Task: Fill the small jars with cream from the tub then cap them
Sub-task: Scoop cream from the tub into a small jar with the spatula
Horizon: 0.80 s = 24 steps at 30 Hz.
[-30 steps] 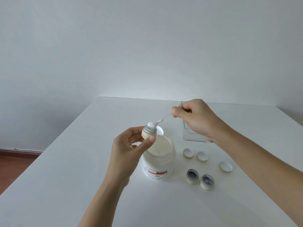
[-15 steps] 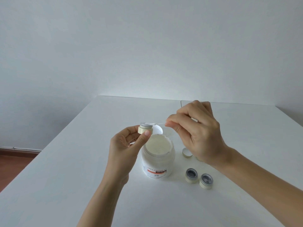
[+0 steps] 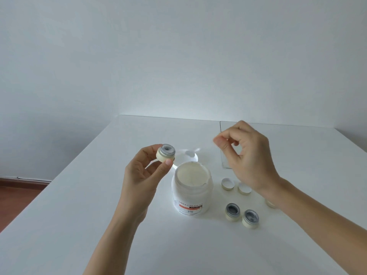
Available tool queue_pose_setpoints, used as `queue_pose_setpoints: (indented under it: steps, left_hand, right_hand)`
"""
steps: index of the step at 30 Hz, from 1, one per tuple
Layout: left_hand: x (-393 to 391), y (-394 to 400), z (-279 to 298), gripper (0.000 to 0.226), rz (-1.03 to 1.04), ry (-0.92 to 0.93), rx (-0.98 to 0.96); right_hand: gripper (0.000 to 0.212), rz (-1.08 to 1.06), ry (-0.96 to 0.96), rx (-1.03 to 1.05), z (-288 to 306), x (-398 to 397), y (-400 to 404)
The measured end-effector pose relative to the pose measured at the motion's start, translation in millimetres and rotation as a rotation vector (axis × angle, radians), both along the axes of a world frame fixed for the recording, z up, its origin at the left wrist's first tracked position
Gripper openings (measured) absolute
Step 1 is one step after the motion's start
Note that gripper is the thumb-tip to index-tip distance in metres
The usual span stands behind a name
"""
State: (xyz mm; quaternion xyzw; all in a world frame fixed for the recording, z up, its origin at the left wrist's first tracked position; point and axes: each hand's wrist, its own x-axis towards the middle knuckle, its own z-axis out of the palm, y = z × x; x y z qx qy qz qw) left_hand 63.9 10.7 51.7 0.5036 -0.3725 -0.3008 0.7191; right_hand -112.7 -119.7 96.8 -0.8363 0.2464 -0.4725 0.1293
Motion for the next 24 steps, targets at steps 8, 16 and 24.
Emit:
queue_pose_setpoints:
  steps: [8, 16, 24]
  left_hand:
    - [0.8, 2.3, -4.1, 0.035, -0.098, 0.128, -0.045]
    - [1.7, 3.8, -3.1, 0.037, -0.073, 0.111, 0.003]
    - [2.9, 2.8, -4.8, 0.040, -0.078, 0.128, -0.005]
  right_hand:
    - [0.022, 0.063, 0.601, -0.230, -12.1, 19.1, 3.7]
    - [0.032, 0.157, 0.634, 0.196, -12.4, 25.0, -2.9]
    - [0.042, 0.046, 0.474, 0.628, -8.7, 14.8, -16.7]
